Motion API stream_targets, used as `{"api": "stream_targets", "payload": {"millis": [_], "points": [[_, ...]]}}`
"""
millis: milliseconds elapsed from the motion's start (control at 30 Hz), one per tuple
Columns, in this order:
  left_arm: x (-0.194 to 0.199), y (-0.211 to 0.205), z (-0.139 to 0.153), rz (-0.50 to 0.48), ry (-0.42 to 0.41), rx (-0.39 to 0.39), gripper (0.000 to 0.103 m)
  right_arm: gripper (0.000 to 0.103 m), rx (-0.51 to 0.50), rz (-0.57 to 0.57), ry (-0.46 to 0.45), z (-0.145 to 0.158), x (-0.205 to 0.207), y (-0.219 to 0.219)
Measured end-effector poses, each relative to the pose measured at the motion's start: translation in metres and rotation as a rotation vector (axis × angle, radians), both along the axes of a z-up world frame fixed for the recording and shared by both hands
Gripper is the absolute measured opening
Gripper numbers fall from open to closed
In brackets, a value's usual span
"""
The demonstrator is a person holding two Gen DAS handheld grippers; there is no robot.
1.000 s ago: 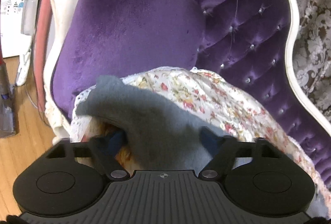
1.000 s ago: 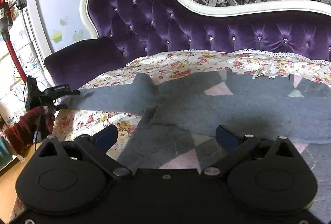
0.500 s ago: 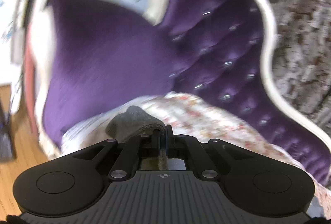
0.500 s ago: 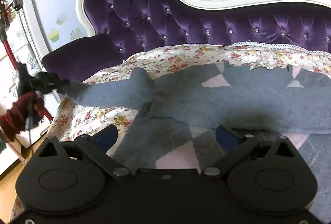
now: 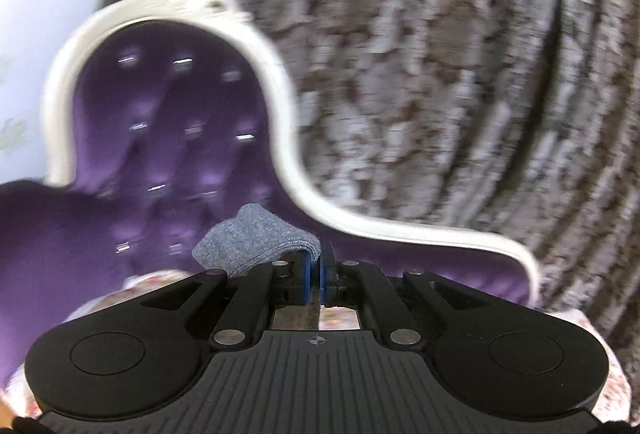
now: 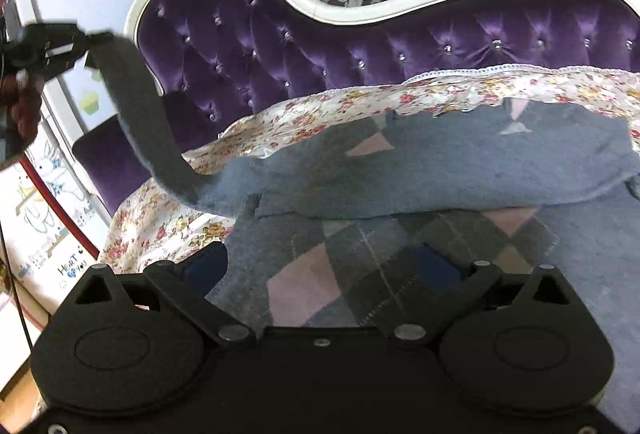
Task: Fold small clothes
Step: 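Grasp the sleeve cuff with the left tool, lift and fold it over the body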
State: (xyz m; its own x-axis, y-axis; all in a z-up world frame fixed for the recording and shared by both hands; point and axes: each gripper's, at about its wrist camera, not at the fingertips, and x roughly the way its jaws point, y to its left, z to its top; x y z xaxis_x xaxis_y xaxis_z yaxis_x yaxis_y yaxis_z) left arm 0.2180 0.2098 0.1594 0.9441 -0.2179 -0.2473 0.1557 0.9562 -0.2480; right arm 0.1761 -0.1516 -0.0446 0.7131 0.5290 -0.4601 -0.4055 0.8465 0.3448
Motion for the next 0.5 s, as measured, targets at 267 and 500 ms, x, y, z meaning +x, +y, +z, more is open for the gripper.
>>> {"api": "stream_targets", "payload": {"millis": [267,500], "points": [[0.016,-0.119,0.002,-0.223,-0.013,0.02,0.003,0.102,0.04,-0.048,-0.013,0.0,-0.012,-0.031],[0.044,-0.221,-0.055,-0.369,0.096,0.01,0.004,0.102,0.079,-0.106,-0.007,-0.003,-0.018,-0.06]]}}
